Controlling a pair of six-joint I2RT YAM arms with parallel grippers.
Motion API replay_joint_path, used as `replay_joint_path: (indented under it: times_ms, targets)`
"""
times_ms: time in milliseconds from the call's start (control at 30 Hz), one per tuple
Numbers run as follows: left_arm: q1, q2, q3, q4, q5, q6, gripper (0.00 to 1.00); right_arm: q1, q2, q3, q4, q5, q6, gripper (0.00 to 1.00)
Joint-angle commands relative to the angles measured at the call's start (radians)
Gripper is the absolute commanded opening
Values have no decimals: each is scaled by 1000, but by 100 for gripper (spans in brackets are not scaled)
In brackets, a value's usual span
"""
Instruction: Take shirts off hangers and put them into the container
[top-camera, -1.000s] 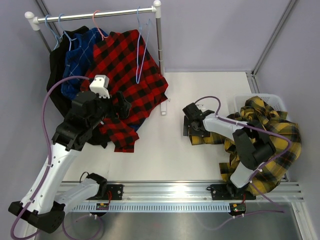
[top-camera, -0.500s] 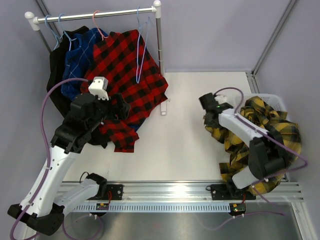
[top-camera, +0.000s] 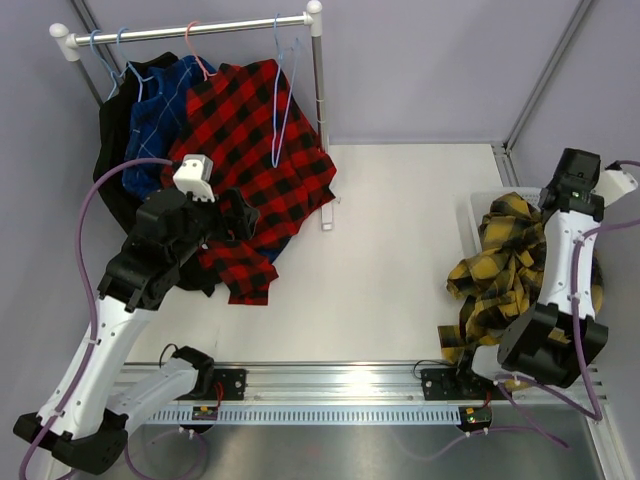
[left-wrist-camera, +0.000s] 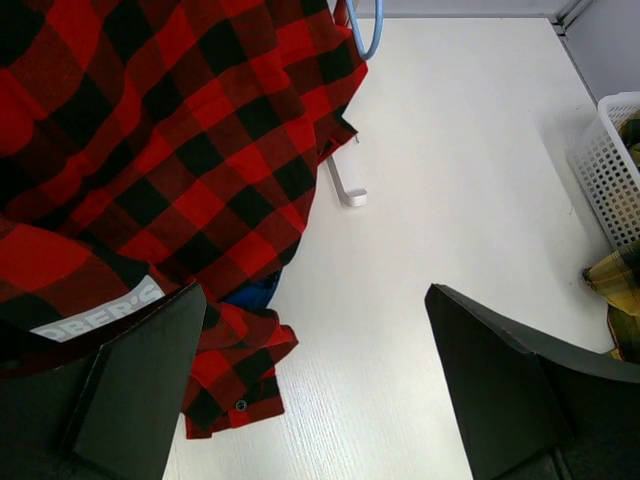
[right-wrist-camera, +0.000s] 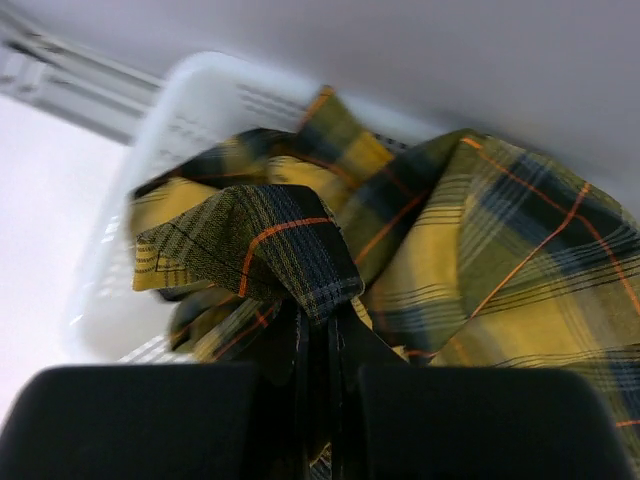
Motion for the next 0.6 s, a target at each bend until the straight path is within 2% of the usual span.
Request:
replay_joint_path:
  times_ms: [0, 167, 367, 467, 500, 533, 567]
  targets:
    - [5, -18, -5, 25, 25, -7, 99, -64, 87, -42, -17, -51, 31, 0]
    - [5, -12, -12, 25, 25, -7, 99, -64, 265, -99, 4, -170, 91, 7]
    - [5, 2, -9, 25, 54, -6, 99, -62, 339, -136, 27, -212, 117, 20]
    - [5, 14, 2, 25, 65, -4, 99, -61, 235, -122, 32, -203, 88, 32]
    - [5, 19, 8, 25, 73, -3, 99, -61, 203, -108, 30, -204, 77, 39]
    - [5, 23, 11, 25, 74, -3, 99, -61, 170, -96, 23, -204, 62, 51]
    - [5, 32, 14, 25, 77, -4, 99, -61, 111, -85, 1, -224, 59, 56]
